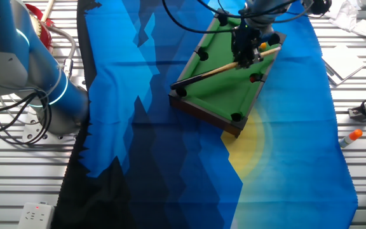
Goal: Hit the pool ball
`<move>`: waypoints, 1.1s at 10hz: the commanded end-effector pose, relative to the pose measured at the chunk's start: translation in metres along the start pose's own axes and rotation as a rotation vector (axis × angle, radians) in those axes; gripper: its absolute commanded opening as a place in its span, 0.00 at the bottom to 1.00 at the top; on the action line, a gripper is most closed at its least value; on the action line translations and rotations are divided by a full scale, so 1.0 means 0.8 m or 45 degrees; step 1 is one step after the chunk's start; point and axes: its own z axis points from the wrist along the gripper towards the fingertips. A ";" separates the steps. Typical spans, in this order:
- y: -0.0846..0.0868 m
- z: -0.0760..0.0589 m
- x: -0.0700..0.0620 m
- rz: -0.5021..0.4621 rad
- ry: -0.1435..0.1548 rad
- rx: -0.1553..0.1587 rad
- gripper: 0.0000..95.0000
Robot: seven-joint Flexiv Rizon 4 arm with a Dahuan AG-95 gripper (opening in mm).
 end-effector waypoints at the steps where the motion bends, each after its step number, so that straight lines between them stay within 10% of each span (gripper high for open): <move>1: 0.000 0.001 -0.001 0.221 0.009 0.011 0.00; 7: -0.001 0.003 -0.001 0.257 0.082 -0.015 0.00; 9: -0.001 0.003 -0.001 0.281 0.199 -0.051 0.00; 11: 0.001 -0.001 -0.001 0.231 0.235 -0.014 0.00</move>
